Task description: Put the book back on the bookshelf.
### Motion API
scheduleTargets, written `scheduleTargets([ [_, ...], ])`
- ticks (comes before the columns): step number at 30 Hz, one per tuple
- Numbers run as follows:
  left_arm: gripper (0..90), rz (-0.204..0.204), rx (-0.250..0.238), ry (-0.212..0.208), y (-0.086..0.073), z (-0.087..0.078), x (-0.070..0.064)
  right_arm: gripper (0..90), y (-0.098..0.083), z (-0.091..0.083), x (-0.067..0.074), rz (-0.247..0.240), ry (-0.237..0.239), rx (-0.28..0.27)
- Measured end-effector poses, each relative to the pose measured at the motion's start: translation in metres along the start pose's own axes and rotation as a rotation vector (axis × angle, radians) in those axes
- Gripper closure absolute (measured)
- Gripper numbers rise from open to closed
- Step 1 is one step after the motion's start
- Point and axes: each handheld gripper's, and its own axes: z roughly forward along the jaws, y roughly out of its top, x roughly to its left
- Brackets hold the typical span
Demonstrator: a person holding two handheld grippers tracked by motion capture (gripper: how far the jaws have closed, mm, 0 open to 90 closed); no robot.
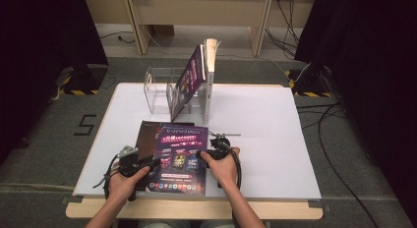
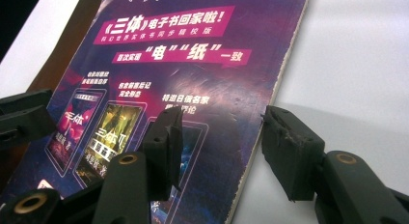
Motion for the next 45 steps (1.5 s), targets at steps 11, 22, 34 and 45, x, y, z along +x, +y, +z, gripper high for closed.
scheduleTargets([
  [11,57.7,0.019,0.004,0.012,0.0003,0.0004,-0.0016,50.4,0.002,0.0003,-0.0009,0.015,0.003,0.007],
  [22,56.2,-0.016,0.0,-0.007,0.0004,0.0001,0.0004,52.5,0.0034,-0.0004,-0.0027,0.008,0.005,0.02],
  [34,56.1,0.004,0.012,0.013,0.0012,0.0007,-0.0026,51.0,0.0083,0.0,-0.006,0.061,0.033,0.05],
  [45,57.3,0.012,0.012,0.022,0.0012,0.0008,-0.0036,55.0,0.0092,-0.0002,-0.0064,0.066,0.024,0.055],
])
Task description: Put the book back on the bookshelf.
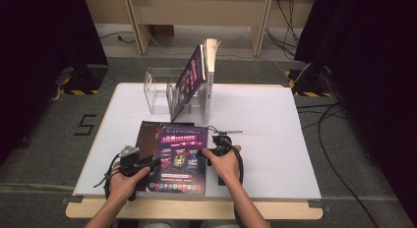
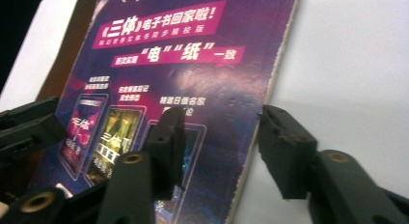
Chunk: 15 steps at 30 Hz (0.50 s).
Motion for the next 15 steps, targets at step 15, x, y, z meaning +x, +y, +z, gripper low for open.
scheduleTargets([
  [15,57.8,-0.03,0.002,0.001,0.0007,-0.0004,0.0004,61.0,0.0001,-0.0011,-0.0042,0.026,0.013,-0.004],
])
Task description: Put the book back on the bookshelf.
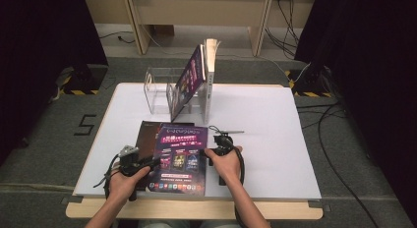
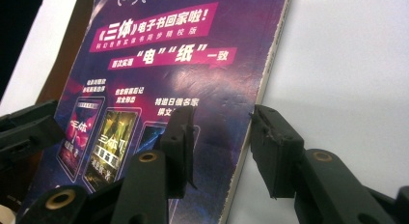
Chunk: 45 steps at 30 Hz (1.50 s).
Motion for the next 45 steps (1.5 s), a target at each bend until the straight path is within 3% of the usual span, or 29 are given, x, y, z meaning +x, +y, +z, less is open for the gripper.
scheduleTargets([
  [9,58.2,0.0,0.005,0.0,0.0,0.0,0.0,61.6,0.0,0.0,-0.001,0.003,0.005,0.0],
  [15,58.0,-0.061,-0.01,-0.039,0.002,-0.004,0.004,53.8,0.001,0.001,0.002,-0.004,0.01,0.013],
  [20,53.3,-0.073,-0.004,-0.052,0.002,-0.004,0.004,52.7,0.0,0.002,0.007,-0.038,-0.023,0.011],
  [25,48.7,-0.065,0.008,-0.029,0.005,-0.001,0.006,51.4,0.001,0.002,0.008,-0.04,-0.022,0.018],
  [34,48.2,-0.069,0.024,-0.026,0.012,0.008,0.004,51.1,0.002,0.002,0.008,-0.043,-0.024,0.028],
  [40,47.6,-0.111,0.023,-0.038,0.013,0.008,0.006,51.0,0.002,0.002,0.008,-0.043,-0.023,0.026],
  [45,52.8,-0.133,0.014,-0.019,0.012,0.007,0.006,51.0,0.002,0.002,0.007,-0.039,-0.02,0.024],
])
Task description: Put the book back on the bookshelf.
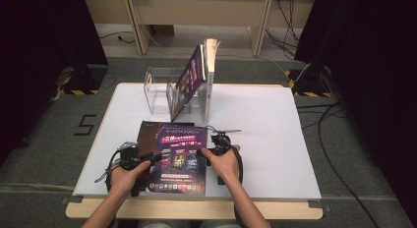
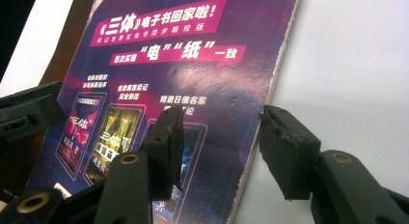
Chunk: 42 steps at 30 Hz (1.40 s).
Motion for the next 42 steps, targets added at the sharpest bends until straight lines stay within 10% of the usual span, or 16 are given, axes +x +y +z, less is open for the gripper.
scheduleTargets([
  [13,61.3,0.023,0.032,0.035,0.0032,0.0008,-0.0009,52.0,0.0015,-0.0003,-0.0033,0.032,0.019,0.005],
  [27,48.6,0.021,0.071,0.034,0.007,0.0019,-0.0072,49.1,0.0002,-0.0001,-0.0027,0.017,0.028,-0.001],
  [42,63.2,0.007,0.068,0.058,0.0058,-0.0002,-0.0046,50.1,0.005,-0.0005,-0.0073,0.08,0.054,0.021],
])
